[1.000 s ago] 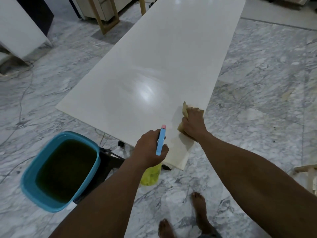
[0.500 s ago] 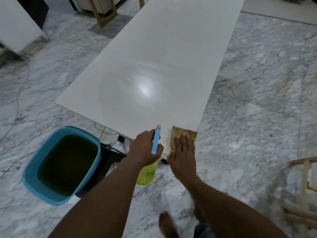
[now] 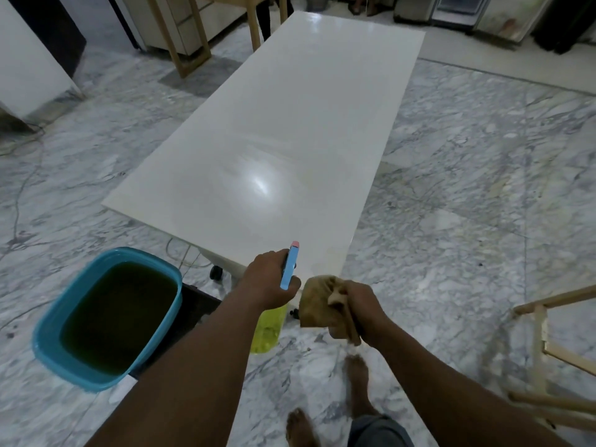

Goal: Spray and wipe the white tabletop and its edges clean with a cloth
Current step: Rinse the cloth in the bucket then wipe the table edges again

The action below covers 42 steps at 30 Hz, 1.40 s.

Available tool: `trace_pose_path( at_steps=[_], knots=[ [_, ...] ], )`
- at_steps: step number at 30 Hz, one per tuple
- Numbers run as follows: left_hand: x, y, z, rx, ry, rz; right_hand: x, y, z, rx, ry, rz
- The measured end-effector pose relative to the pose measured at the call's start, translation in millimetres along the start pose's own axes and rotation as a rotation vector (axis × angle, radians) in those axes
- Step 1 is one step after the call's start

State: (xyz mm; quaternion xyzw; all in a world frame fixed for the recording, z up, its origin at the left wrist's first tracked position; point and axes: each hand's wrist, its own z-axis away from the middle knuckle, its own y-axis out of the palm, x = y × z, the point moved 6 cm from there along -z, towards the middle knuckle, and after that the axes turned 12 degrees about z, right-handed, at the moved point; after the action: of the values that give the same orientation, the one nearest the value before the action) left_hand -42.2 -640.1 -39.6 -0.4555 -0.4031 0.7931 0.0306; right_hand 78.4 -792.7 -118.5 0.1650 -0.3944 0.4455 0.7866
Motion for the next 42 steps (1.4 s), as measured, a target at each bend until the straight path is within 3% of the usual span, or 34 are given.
trace_pose_path(
  at_steps=[2, 4, 8, 13, 26, 36, 42],
  knots=[
    [-14, -4, -7, 0.022, 0.006, -0.013, 16, -14, 5, 0.142, 0.160, -0.429],
    [-35, -5, -19, 0.058, 0.022, -0.041, 41, -44, 7, 0.182, 0.101, -0.586],
    [-85, -6, -53, 0.153, 0.043, -0.101, 90, -98, 0, 0.240, -0.063, -0.690],
    [-160, -4, -106, 0.181, 0.102, -0.174, 136, -152, -23, 0.276, -0.043, -0.790],
    [-339, 68, -259, 0.204, 0.212, -0.182, 229, -340, -109, 0.208, -0.079, -0.652],
    [-373, 105, -376, 0.356, 0.190, -0.284, 276, -418, -213, 0.154, -0.037, -0.665],
    [-391, 94, -495, 0.340, 0.211, -0.235, 348, -448, -318, 0.162, -0.032, -0.608]
  ],
)
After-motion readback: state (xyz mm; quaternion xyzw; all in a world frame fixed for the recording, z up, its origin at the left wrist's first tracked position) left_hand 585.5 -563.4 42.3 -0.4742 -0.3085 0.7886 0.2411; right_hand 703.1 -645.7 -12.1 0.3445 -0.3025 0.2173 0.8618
